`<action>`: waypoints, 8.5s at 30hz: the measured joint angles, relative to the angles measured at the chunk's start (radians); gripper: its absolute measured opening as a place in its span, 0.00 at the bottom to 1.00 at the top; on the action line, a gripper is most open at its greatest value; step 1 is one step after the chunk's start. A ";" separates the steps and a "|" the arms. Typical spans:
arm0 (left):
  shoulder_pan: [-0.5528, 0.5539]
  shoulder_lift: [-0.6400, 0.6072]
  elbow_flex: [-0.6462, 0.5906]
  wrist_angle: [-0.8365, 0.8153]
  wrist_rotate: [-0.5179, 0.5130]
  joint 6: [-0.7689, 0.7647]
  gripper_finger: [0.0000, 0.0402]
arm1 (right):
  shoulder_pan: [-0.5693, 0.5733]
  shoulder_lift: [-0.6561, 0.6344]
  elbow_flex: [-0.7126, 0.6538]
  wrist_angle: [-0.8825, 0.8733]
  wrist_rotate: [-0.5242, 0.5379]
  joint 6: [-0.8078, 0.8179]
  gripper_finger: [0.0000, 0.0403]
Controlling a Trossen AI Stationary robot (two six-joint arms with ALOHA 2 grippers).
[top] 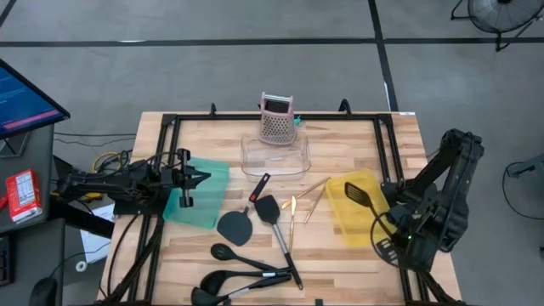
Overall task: Pick & Place Kitchen Items
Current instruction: Put the black spatula into the yellow bin
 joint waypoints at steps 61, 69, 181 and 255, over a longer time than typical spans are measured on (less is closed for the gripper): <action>0.000 0.000 0.000 0.007 -0.004 0.000 0.00 | -0.129 -0.332 -0.576 0.408 -0.098 -0.146 0.15; 0.000 0.000 0.000 0.008 -0.004 0.000 0.00 | -0.129 -0.333 -0.572 0.402 -0.097 -0.165 0.31; 0.000 0.001 0.000 0.045 -0.002 0.000 0.00 | -0.729 0.306 0.330 -0.118 0.083 -1.007 0.10; 0.000 0.033 0.000 0.061 0.001 0.000 0.00 | -0.704 0.192 -0.335 -0.113 -0.169 -1.002 0.11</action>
